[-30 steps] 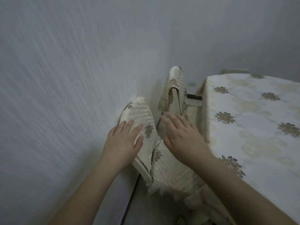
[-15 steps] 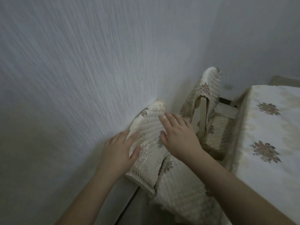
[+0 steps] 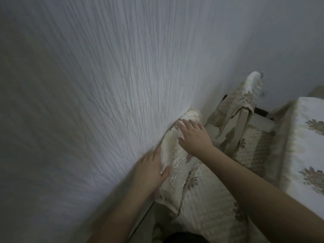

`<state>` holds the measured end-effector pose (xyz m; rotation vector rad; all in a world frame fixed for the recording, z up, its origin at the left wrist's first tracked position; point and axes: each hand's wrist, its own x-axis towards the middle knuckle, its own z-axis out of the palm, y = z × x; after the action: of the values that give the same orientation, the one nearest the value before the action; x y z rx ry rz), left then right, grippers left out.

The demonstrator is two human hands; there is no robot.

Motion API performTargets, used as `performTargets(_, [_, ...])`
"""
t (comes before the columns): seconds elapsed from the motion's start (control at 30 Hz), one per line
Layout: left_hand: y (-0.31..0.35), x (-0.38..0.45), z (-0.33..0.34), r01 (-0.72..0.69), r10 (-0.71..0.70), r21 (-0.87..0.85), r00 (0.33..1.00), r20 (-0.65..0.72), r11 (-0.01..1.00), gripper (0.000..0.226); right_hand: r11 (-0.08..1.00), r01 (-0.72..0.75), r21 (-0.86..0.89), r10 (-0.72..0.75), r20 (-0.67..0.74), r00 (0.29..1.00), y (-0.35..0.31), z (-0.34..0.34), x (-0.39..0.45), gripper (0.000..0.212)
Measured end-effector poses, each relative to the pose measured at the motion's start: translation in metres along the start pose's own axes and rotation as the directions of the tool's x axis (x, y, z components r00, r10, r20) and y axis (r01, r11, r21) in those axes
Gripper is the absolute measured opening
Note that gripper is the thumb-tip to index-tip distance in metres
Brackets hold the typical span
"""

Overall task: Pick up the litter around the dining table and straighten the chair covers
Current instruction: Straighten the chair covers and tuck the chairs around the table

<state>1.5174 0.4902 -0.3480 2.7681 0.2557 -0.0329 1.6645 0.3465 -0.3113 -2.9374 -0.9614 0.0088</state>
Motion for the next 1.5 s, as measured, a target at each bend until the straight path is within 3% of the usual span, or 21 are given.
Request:
performTargets(0.17, [-0.003, 0.028, 0.016, 0.074, -0.056, -0.164, 0.992, 0.114, 0.984, 0.088, 0.999, -0.043, 0.014, 0.042, 0.042, 0.998, 0.001, 0.024, 0.014, 0.061])
performTargets(0.33, [0.006, 0.049, 0.019, 0.214, -0.134, -0.383, 0.965, 0.225, 0.898, 0.082, 0.999, -0.048, 0.024, 0.047, 0.038, 0.998, 0.014, 0.036, 0.019, 0.06])
performTargets(0.57, [0.011, 0.055, 0.027, 0.298, -0.212, -0.602, 0.954, 0.212, 0.741, 0.08, 0.998, -0.027, 0.055, 0.022, 0.091, 0.996, 0.033, 0.04, 0.045, 0.06])
performTargets(0.73, [0.007, 0.055, 0.035, 0.255, -0.204, -0.633, 0.967, 0.154, 0.731, 0.068, 0.997, 0.017, 0.078, -0.024, 0.084, 0.996, 0.042, 0.048, 0.053, 0.061])
performTargets(1.03, [0.037, 0.065, 0.038, 0.203, -0.113, -0.645, 0.978, 0.178, 0.736, 0.061, 0.991, 0.077, 0.108, -0.091, 0.133, 0.987, 0.084, 0.057, 0.063, 0.075])
performTargets(1.5, [0.123, 0.098, 0.056, 0.106, -0.025, -0.575, 0.989, 0.147, 0.811, 0.049, 0.983, 0.05, 0.177, -0.048, -0.015, 0.999, 0.169, 0.047, 0.039, 0.057])
